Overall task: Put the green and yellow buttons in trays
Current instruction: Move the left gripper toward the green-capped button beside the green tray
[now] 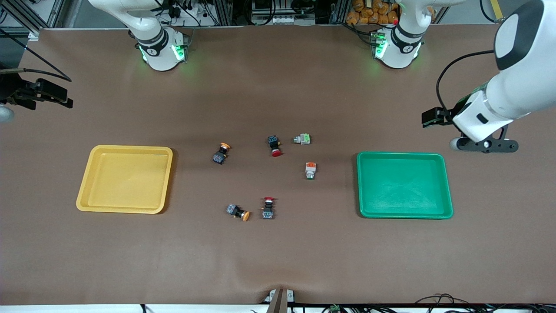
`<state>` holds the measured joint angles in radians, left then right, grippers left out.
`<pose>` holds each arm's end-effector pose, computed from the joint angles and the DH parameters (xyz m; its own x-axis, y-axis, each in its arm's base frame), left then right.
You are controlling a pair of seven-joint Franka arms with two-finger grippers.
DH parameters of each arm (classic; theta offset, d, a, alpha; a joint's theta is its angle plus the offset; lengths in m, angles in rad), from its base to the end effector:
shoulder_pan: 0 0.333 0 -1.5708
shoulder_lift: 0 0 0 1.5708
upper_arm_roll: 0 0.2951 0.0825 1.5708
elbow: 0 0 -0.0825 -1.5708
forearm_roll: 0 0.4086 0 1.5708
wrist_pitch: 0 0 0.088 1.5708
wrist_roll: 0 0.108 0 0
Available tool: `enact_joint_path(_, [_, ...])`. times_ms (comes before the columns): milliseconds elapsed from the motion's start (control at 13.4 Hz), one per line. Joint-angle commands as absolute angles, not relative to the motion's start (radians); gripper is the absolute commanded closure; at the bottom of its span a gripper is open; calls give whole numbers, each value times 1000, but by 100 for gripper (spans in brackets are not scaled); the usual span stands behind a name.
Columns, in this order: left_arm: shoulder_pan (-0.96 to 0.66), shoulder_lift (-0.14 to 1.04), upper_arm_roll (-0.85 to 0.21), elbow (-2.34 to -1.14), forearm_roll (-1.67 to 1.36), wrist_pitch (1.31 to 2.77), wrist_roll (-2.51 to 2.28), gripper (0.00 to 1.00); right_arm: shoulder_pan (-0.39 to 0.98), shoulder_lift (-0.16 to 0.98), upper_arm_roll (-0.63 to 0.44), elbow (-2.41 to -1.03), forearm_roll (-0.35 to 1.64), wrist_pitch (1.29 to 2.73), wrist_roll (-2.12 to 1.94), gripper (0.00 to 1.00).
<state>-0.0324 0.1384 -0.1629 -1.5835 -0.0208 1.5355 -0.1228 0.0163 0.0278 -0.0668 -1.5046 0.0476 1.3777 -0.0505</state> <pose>0.5939 -0.1148 0.5126 0.9796 -0.0724 -0.1874 -0.0699 -0.9974 0.0201 0.5657 -0.0222 0.6037 0.9884 0.0094 -0.1513 0.0013 -0.9986 -0.0534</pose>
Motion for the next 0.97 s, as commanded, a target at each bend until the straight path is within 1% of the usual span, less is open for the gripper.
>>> enact_joint_path(0, [-40, 172, -167, -1575, -8, 1557, -141, 0, 9, 101, -69, -1489, 38, 1374, -51, 0])
enact_joint_path(149, [-41, 198, -167, -1575, -8, 1584, -156, 0, 9, 103, -72, -1489, 26, 1371, -40, 0])
enact_joint_path(448, [-101, 241, -169, -1572, -8, 1658, -222, 0, -32, 137, -77, -1488, 32, 1381, -37, 0])
enact_joint_path(672, [-147, 282, -169, -1571, -20, 1707, -294, 0, -25, 153, -77, -1503, 51, 1462, -35, 0])
enact_joint_path(896, [-192, 310, -170, -1568, -18, 1755, -360, 0, -18, 158, -77, -1503, 49, 1451, -35, 0])
